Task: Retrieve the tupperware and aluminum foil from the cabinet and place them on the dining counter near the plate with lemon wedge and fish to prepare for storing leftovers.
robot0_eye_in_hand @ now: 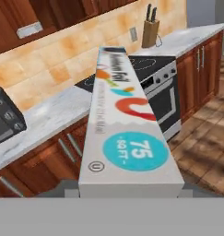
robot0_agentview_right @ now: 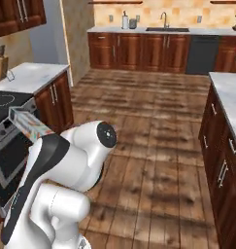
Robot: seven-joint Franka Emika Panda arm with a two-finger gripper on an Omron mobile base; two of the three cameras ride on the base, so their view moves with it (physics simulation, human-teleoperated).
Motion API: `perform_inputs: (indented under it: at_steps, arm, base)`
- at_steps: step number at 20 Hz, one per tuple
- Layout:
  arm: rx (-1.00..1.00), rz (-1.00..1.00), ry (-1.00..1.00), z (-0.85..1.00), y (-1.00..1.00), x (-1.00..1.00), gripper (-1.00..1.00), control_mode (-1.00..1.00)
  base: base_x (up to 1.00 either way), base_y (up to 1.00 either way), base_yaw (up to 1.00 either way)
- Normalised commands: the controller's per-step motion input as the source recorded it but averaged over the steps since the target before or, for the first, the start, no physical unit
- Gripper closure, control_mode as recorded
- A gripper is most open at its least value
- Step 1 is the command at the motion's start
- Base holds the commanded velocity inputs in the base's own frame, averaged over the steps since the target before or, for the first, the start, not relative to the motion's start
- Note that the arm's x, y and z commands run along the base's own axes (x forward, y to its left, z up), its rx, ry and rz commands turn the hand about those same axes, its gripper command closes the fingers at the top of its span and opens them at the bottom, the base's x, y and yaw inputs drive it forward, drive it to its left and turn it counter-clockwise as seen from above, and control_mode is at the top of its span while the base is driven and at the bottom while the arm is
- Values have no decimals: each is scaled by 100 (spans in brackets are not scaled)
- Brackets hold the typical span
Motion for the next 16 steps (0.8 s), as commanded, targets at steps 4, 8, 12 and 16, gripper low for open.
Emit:
perform_inputs:
  at_steps: [4,8,12,16]
  arm:
    - [0,0,0,0,0,0,100,100]
    - [0,0,0,0,0,0,100,100]
    - [0,0,0,0,0,0,100,100]
    - [0,0,0,0,0,0,100,100]
  base:
    - [0,-13,-95]
    - [0,-3,-93]
    - [0,0,-90]
    - [0,0,-88]
